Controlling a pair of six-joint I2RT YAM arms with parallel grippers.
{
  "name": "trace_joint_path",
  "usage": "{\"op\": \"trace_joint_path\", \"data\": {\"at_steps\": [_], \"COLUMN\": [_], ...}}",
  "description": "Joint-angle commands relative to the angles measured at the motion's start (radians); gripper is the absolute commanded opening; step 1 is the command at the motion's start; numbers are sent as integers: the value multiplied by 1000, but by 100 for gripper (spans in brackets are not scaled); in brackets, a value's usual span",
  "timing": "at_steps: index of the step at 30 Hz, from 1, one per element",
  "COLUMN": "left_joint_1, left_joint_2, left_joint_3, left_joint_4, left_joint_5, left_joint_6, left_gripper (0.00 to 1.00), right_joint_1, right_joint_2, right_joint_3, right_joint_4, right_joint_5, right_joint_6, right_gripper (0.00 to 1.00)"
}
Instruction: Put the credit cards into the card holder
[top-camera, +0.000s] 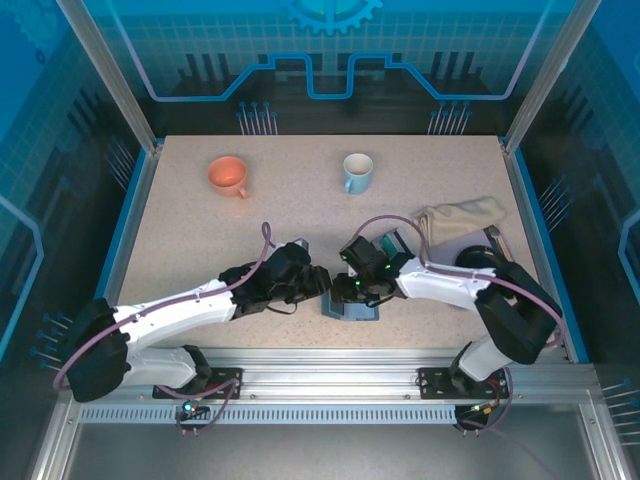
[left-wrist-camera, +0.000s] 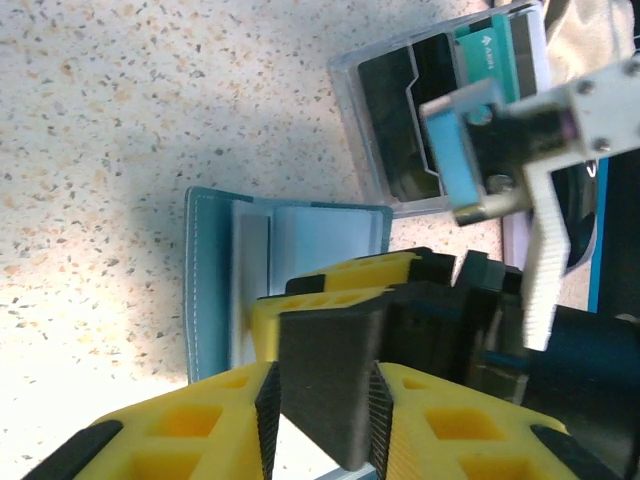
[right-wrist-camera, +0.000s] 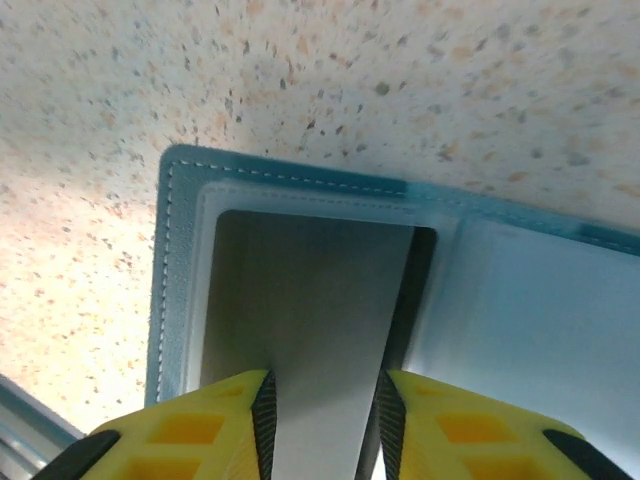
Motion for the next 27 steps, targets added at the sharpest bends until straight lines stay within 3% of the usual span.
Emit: {"op": "trace_joint_path", "data": {"at_steps": [1, 5, 22, 27], "left_joint_1": [5, 9, 50, 53], "left_joint_2": [-1, 33, 306, 385], "left_joint_3": [-25, -42, -57, -42], "left_joint_4": [-3, 31, 289, 235], "left_joint_5": [-13, 8, 153, 148], "left_joint_6": [-33, -75, -166, -192], "left_gripper": [30, 19, 9, 4], "right_joint_1": [19, 18, -43, -49], "right_joint_2": [89, 102, 27, -28], "right_joint_3": [32, 18, -95, -92], "right_joint_4": [-66, -19, 96, 88], "right_joint_5": [19, -9, -95, -92], "right_joint_6": [-9, 12, 69, 64], "right_gripper": [26, 17, 18, 20]}}
